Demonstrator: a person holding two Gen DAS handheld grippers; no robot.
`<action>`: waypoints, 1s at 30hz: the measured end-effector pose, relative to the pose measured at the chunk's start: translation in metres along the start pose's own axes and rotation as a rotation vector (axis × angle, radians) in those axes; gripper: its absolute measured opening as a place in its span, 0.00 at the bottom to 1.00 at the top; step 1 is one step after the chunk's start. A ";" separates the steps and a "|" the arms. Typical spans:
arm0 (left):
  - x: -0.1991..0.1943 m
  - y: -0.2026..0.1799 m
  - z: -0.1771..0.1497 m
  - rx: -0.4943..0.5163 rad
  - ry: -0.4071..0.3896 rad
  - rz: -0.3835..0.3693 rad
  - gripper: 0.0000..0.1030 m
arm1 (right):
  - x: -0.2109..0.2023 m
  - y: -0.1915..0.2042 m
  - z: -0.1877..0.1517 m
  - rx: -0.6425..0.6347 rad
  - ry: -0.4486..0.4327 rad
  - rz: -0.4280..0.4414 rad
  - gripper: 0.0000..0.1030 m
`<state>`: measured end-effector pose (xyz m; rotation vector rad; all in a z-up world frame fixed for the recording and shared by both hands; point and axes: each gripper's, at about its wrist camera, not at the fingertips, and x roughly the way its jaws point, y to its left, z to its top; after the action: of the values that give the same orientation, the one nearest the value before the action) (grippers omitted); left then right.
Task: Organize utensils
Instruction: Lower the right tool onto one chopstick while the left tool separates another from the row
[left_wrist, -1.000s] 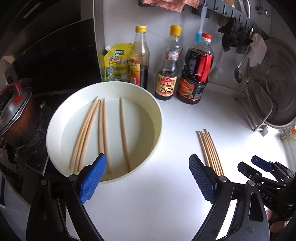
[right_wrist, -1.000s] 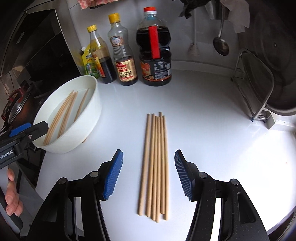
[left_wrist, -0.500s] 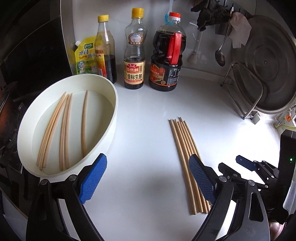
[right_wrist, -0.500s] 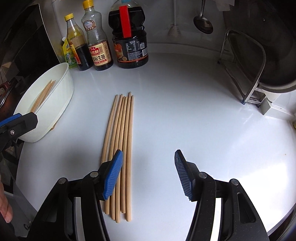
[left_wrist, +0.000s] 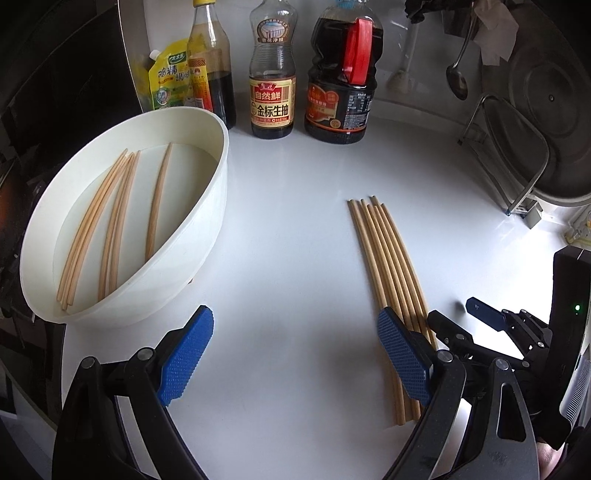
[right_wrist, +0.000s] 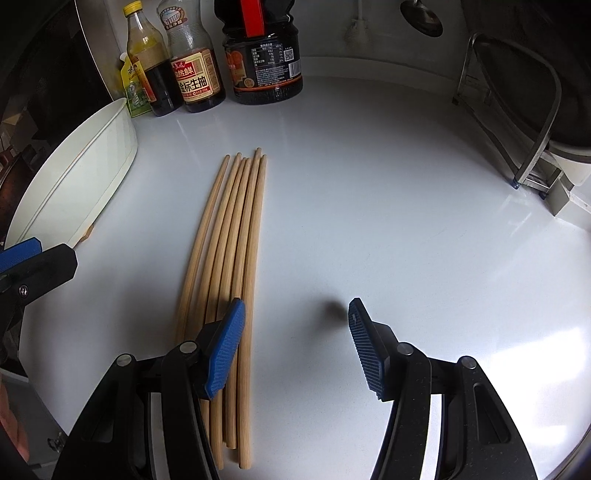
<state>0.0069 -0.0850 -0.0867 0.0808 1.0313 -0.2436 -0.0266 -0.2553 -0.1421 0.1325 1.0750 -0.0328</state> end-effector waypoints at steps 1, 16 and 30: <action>0.001 0.000 -0.001 -0.002 0.004 0.001 0.86 | 0.000 0.000 0.000 0.000 -0.001 0.002 0.54; 0.018 -0.014 -0.006 0.003 0.042 -0.003 0.86 | 0.003 0.003 -0.001 -0.075 -0.009 -0.040 0.54; 0.045 -0.033 -0.014 0.011 0.106 -0.009 0.86 | -0.003 -0.033 -0.004 -0.039 -0.022 -0.014 0.54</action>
<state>0.0097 -0.1215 -0.1311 0.1001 1.1362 -0.2556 -0.0340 -0.2877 -0.1445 0.0894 1.0538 -0.0253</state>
